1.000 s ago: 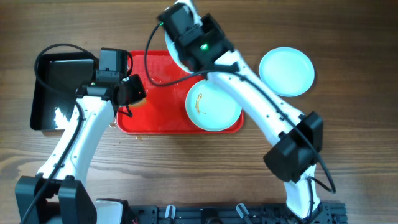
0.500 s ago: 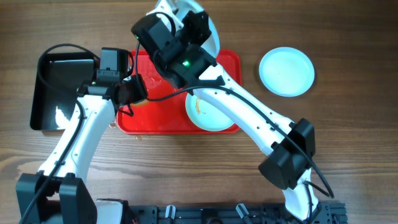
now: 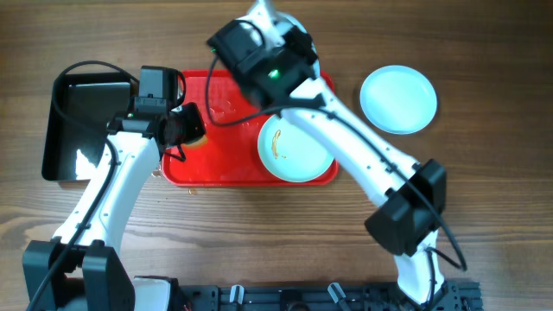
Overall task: Clean dirty plates on tray and stack at the side
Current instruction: 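Carry the plate right and set it on the plate stack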
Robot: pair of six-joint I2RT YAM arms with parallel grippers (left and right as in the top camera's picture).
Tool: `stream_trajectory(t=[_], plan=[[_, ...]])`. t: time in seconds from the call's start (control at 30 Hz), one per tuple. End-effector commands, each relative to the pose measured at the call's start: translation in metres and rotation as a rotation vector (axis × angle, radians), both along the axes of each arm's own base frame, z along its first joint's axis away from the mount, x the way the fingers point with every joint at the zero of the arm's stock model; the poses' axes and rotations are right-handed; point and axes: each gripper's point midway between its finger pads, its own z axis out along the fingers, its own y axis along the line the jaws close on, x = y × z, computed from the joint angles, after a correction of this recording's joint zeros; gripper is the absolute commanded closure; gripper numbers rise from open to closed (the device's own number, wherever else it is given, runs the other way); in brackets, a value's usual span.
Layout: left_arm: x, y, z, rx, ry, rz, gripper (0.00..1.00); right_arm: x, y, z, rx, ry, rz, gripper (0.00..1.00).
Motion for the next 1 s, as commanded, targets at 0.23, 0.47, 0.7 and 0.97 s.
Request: stream_trajectory(t=[0.23,0.47,0.7,0.97], plan=[[-0.002,-0.002,-0.005,-0.007,0.017,-0.003,0.96,0.03,-0.101,-0.061,1.025,0.37,-0.332,0.96],[0.0,-0.002,-0.005,-0.008,0.009,-0.003,0.96,0.015,-0.225,-0.104,1.051,0.372,-0.66,0.96],[0.0,-0.002,-0.005,-0.008,0.007,-0.003,0.96,-0.01,-0.293,-0.162,1.082,0.365,-0.877,0.96],[0.0,-0.002,-0.005,-0.008,0.009,-0.003,0.96,-0.035,-0.317,-0.2,1.078,0.392,-0.967,0.8]])
